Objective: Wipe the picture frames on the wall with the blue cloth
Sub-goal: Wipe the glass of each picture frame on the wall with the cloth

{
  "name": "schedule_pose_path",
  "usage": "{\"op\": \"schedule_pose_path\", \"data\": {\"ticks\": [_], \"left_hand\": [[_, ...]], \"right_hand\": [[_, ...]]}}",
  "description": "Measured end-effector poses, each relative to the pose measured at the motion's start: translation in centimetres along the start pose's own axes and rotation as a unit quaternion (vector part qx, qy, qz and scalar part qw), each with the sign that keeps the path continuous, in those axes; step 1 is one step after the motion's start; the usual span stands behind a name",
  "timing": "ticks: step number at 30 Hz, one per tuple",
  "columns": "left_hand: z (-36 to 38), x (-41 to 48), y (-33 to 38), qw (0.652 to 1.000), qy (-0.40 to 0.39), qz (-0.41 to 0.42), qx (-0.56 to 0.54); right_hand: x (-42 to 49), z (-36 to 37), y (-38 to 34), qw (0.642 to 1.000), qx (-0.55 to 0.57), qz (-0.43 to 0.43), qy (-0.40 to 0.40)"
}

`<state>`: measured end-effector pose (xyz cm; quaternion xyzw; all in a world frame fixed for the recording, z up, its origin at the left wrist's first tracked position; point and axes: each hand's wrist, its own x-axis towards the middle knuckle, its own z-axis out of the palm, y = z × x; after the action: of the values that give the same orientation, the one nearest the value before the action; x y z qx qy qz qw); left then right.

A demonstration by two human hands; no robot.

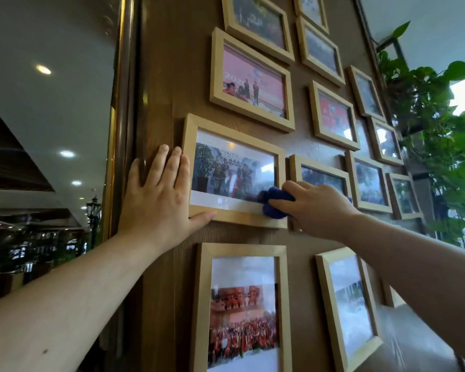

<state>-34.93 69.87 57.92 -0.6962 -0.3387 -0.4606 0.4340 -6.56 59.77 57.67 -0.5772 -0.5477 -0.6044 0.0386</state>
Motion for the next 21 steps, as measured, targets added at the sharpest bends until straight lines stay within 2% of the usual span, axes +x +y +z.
{"op": "schedule_pose_path", "data": {"ticks": [8,12,17,21], "left_hand": [[-0.9,-0.1,1.1,0.995,0.015,0.091,0.039],[-1.2,0.3,3.9,0.990,0.004,0.134,0.035],[-0.5,1.4,9.4,0.985,0.007,0.171,0.007],[0.3,2.5,13.1,0.983,0.000,0.184,-0.021]], "right_hand": [[-1.7,-2.2,0.9,0.999,-0.007,0.040,0.014],[-2.7,-2.2,1.2,0.996,0.016,0.073,0.049],[-4.2,0.8,3.4,0.991,0.058,0.113,0.050],[-4.6,3.6,5.6,0.978,0.099,0.162,0.084]]}}
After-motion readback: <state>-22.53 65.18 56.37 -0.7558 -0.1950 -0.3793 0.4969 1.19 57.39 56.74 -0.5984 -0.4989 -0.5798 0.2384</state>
